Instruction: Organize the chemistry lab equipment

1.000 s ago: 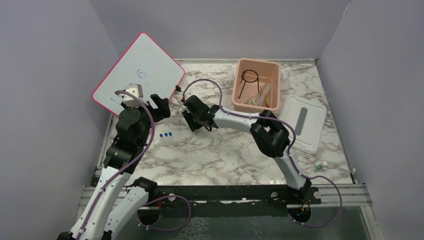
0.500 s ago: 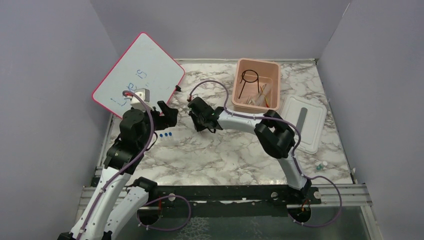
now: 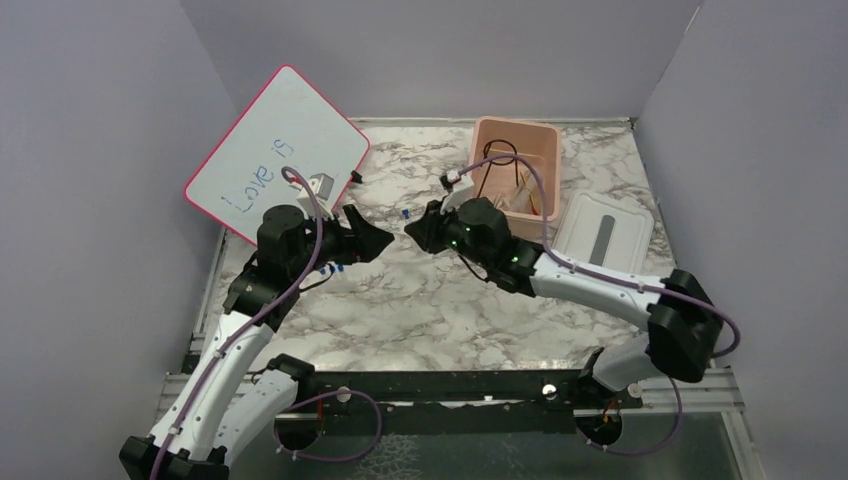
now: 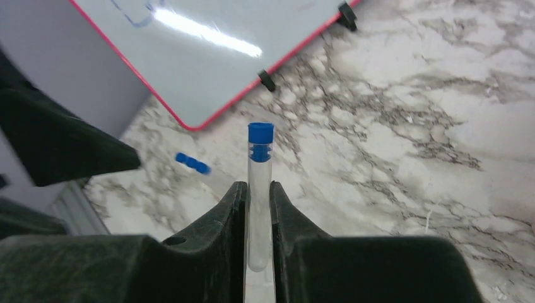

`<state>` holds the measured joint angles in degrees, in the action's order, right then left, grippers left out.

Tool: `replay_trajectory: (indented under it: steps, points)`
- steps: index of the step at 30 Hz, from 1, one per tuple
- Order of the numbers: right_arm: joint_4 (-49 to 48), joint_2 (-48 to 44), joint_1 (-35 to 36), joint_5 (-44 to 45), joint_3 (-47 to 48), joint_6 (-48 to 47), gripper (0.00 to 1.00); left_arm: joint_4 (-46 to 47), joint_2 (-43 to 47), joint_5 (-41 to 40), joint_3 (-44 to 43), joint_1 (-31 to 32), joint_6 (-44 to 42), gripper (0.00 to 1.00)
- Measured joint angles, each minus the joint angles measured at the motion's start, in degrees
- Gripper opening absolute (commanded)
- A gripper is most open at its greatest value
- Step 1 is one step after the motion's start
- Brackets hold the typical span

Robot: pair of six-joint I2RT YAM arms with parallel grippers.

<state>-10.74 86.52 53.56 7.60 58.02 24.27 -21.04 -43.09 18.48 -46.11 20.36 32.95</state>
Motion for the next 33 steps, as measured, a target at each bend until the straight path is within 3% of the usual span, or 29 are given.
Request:
replay_trajectory:
  steps: [5, 14, 18, 28, 33]
  points:
    - [-8.04, -9.16, 0.00, -0.11, -4.87, 5.22, 0.20, 6.32, -1.62, 7.69, 1.07, 0.42, 2.75, 0.57]
    - [-13.90, -13.84, 0.00, -0.04, -8.72, 18.86, 0.20, 15.39, -5.79, 13.40, 3.43, 5.68, 5.22, 0.57]
    - [-15.45, -14.12, 0.00, -0.33, -9.46, 21.49, 0.20, 18.47, -5.97, 13.64, 3.82, 6.95, 5.88, 0.42]
    - [-17.59, -14.21, 0.00, -2.43, -10.95, 24.11, 0.20, 22.27, -7.67, 13.40, 3.82, 7.15, 6.23, 0.26]
    - [-17.97, -14.19, 0.00, -3.08, -10.95, 24.24, 0.23, 22.71, -7.98, 13.42, 3.82, 7.15, 5.29, 0.02]
